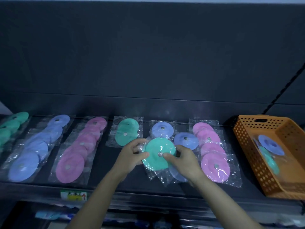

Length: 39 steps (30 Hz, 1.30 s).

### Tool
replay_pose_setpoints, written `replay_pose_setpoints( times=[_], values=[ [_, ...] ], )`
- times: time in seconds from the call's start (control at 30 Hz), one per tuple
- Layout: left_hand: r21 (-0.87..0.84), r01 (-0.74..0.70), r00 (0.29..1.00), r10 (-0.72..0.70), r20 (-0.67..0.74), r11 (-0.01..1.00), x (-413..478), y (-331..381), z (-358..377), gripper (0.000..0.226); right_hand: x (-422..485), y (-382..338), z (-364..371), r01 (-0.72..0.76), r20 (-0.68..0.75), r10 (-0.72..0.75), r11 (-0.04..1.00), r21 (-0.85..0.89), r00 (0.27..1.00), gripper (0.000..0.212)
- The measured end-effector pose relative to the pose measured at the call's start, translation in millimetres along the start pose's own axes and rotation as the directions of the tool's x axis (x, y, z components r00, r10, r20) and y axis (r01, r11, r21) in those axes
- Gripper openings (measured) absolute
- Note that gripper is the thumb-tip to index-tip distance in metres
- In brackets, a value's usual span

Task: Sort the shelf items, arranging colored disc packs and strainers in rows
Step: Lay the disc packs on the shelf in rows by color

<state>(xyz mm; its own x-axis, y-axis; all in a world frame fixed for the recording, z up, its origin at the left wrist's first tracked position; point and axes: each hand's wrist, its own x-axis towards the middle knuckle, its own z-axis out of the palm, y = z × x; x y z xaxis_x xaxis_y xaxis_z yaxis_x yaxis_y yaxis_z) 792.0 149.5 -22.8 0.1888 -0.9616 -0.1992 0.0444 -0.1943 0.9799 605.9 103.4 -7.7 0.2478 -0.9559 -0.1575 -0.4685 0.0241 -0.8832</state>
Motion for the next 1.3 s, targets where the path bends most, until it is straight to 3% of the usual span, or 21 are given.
replay_pose_setpoints(
  times=[0.07,0.13,0.2,0.3,0.4,0.5,0.57,0.63,0.87,0.93,1.03,1.17,1.3],
  values=[
    [-0.142,0.005,0.993,-0.021,-0.115,0.990,0,-5,-11,0.017,3,1,11,-0.018,-0.005,0.019,0.991,0.130,1.000,0.015],
    [-0.225,0.019,0.959,-0.082,-0.272,0.974,2,-11,-26,0.006,7,1,20,-0.007,-0.046,0.013,0.992,0.125,0.999,0.018],
    [-0.217,0.028,0.916,-0.112,-0.385,0.976,5,-19,-41,0.009,10,1,28,-0.011,-0.050,0.013,0.999,0.052,0.999,0.019],
    [-0.164,0.042,0.908,-0.106,-0.405,0.986,11,-27,-59,0.024,16,2,37,-0.009,0.065,0.009,1.000,-0.009,0.998,0.012],
    [0.010,0.056,0.924,-0.048,-0.379,0.998,20,-30,-72,0.058,19,0,46,0.081,0.183,-0.053,0.986,-0.146,0.982,0.019],
    [0.393,0.156,0.917,0.016,-0.399,0.906,29,-28,-83,0.074,24,-3,56,0.157,0.266,-0.086,0.953,-0.258,0.960,0.018],
    [0.600,0.217,0.914,0.055,-0.401,0.770,31,-26,-89,0.062,29,-6,63,0.165,0.285,-0.084,0.948,-0.273,0.955,0.005],
    [0.679,0.237,0.924,0.054,-0.378,0.695,31,-21,-93,0.031,33,-9,70,0.159,0.269,-0.090,0.955,-0.248,0.959,0.006],
    [0.438,0.147,0.898,0.066,-0.435,0.887,32,-16,-101,0.010,39,-11,84,0.142,0.301,-0.084,0.974,-0.176,0.950,0.023],
    [0.525,0.185,0.898,0.074,-0.433,0.831,31,-16,-104,0.008,40,-13,86,0.153,0.306,-0.094,0.973,-0.175,0.947,0.024],
    [0.728,0.215,0.941,0.061,-0.333,0.651,28,-16,-104,0.009,43,-15,92,0.168,0.292,-0.113,0.971,-0.171,0.950,0.025],
    [0.848,0.180,0.950,0.134,-0.281,0.498,26,-9,-102,0.005,50,-17,105,0.149,0.274,-0.106,0.979,-0.139,0.956,0.016],
    [0.913,0.146,0.974,0.104,-0.199,0.381,21,0,-106,0.010,54,-18,118,0.154,0.243,-0.125,0.983,-0.103,0.962,0.021]
  ],
)
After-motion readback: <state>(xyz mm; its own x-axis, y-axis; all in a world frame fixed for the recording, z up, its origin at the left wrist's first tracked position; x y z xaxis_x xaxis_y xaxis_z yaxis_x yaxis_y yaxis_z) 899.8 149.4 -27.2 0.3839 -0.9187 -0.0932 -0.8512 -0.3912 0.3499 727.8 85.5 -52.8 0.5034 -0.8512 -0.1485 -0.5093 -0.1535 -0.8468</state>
